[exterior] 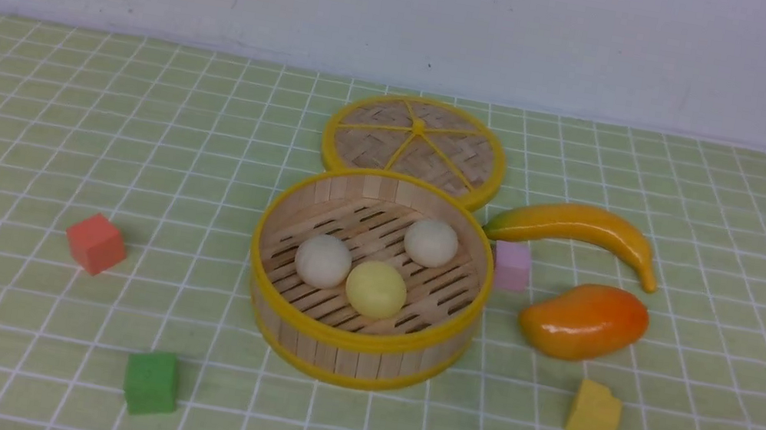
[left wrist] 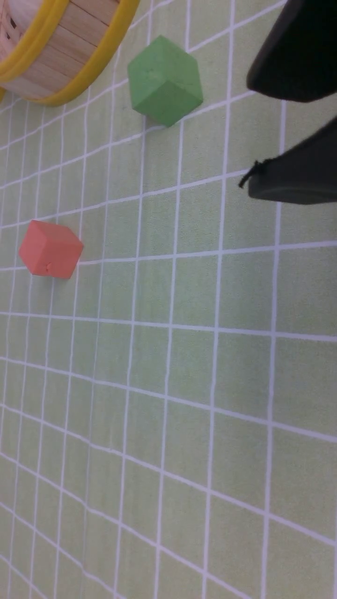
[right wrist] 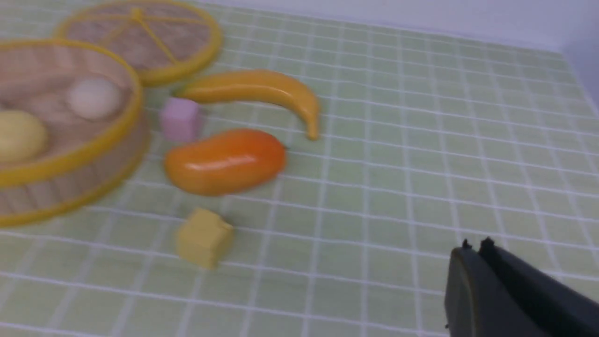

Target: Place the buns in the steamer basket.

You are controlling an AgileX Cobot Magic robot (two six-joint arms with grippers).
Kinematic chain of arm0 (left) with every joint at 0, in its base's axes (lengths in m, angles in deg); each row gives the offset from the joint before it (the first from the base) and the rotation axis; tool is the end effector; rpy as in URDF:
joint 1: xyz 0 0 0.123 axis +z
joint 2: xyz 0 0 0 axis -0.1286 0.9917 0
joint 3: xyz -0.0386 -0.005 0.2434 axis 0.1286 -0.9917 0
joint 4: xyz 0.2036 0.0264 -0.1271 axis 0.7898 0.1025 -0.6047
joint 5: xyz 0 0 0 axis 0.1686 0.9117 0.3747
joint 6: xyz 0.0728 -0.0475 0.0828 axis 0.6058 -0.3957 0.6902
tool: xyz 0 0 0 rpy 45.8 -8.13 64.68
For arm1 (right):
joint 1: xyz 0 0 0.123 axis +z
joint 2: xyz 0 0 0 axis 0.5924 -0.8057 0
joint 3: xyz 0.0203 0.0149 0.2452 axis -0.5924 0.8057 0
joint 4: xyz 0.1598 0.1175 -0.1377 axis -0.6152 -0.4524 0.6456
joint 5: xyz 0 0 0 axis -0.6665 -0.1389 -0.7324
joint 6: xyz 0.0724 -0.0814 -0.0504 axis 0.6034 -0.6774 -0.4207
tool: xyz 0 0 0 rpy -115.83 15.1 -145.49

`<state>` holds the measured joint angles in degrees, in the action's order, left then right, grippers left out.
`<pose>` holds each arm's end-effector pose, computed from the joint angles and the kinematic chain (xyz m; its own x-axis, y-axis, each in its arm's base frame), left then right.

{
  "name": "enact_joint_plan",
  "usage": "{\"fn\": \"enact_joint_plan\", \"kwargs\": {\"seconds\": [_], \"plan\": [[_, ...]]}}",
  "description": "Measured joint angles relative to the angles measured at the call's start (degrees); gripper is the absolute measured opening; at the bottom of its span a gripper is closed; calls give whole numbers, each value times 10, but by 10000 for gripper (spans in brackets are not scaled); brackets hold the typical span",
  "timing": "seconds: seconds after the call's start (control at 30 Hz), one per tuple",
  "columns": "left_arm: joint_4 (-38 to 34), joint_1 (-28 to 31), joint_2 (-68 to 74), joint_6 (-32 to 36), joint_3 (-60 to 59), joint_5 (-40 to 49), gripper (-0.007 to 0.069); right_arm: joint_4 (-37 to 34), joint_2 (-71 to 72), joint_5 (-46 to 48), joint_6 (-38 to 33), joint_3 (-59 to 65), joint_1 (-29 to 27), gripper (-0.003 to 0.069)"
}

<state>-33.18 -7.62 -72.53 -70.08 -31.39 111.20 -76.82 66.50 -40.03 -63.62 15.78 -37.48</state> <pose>0.1082 -0.0045 0.1604 -0.3170 -0.0812 -0.9450 0.0102 0.9960 -0.0890 0.1303 0.0008 0.2695 -0.3338 -0.1318 -0.9334 -0.0537 0.9912 -0.1207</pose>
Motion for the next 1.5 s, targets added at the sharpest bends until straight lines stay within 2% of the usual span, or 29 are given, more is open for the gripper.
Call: {"fn": "enact_joint_plan", "kwargs": {"seconds": [0.17,0.33,0.53,0.67,1.5], "plan": [[0,0,0,0,0,0,237,11,83,-100,0,138,-6,15],[0,0,0,0,0,0,237,-20,168,-187,1,261,-6,19],[0,0,0,0,0,0,237,-35,209,-124,1,274,-17,23],[0,0,0,0,0,0,237,-79,210,-84,1,271,-22,30],[0,0,0,0,0,0,237,-97,210,-77,1,270,-22,57]]}}
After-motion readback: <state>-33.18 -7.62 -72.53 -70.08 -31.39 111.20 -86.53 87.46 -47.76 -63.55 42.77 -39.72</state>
